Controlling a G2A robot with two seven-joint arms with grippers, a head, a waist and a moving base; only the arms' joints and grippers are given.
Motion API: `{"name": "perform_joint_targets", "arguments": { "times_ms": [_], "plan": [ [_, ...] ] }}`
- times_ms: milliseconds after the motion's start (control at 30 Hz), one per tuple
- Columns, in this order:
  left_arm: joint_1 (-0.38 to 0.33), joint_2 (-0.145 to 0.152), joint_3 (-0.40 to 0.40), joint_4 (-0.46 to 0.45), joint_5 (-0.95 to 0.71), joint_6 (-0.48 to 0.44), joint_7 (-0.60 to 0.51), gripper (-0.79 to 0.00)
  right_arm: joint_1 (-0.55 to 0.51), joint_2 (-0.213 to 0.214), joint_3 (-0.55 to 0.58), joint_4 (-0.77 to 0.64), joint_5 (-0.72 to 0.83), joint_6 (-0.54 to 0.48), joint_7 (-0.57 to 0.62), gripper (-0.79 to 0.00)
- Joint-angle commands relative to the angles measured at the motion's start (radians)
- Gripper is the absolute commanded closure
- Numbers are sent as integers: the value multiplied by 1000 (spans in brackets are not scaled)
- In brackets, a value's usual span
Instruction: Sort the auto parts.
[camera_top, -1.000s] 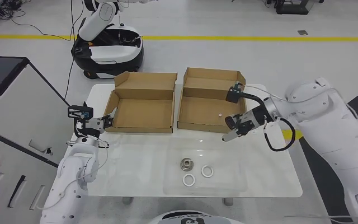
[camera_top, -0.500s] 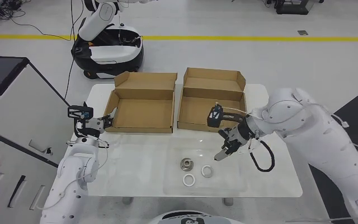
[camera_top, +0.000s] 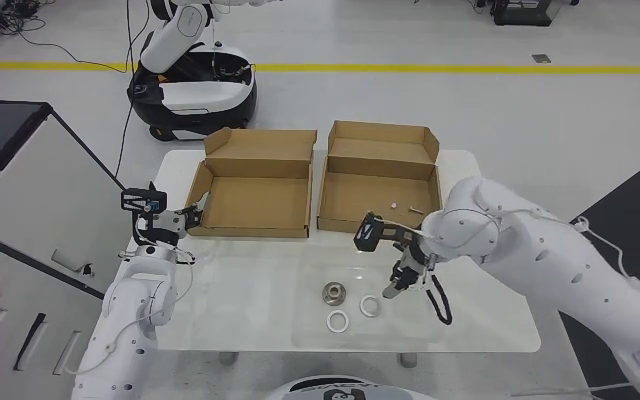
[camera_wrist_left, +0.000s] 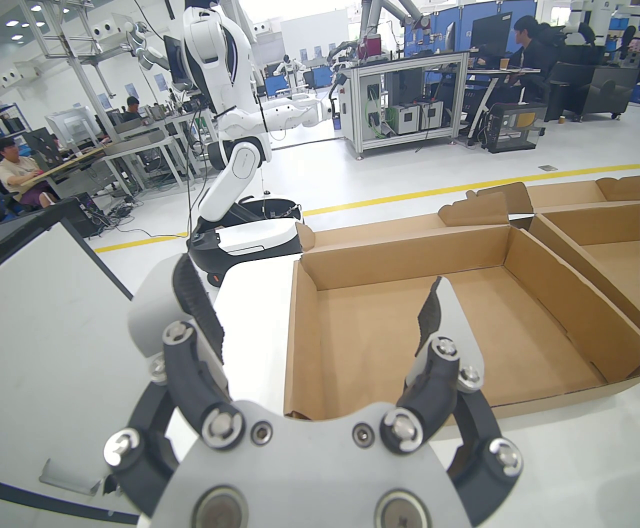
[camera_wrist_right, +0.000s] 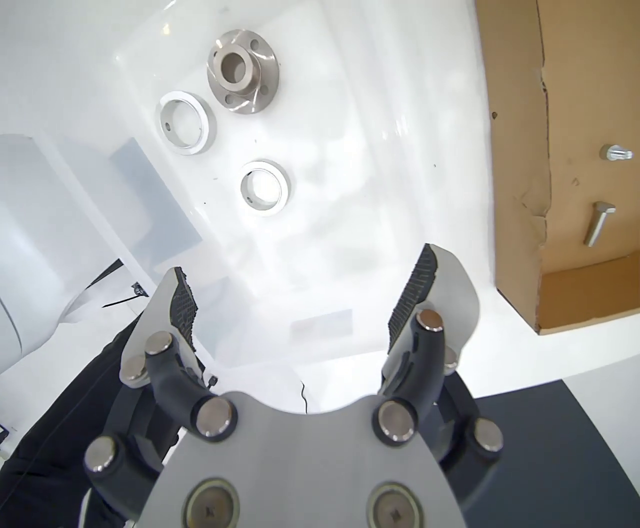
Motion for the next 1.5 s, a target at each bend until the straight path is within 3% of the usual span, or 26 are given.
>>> {"name": "perform_joint_targets", "arguments": {
  "times_ms": [0,433,467,500,667,1033,1467],
  "plan": [
    [0,0,0,0,0,0,0,-785,20,-6,-52,2,-22,18,0,-785],
    [0,0,0,0,0,0,0,-785,106,-71,-229,64,-5,80,0,-785],
    [0,0,0,0,0,0,0,-785,108,-77,-234,70,-6,82,0,-767],
    [0,0,0,0,0,0,0,-785,108,-82,-238,75,-1,84,-1,-690],
    [0,0,0,0,0,0,0,-785,106,-104,-259,98,3,91,0,-662],
    [0,0,0,0,0,0,0,-785,88,-130,-272,135,-3,110,-7,-354],
    [0,0,0,0,0,0,0,-785,71,-155,-289,162,-84,109,-22,-326]
  ]
}}
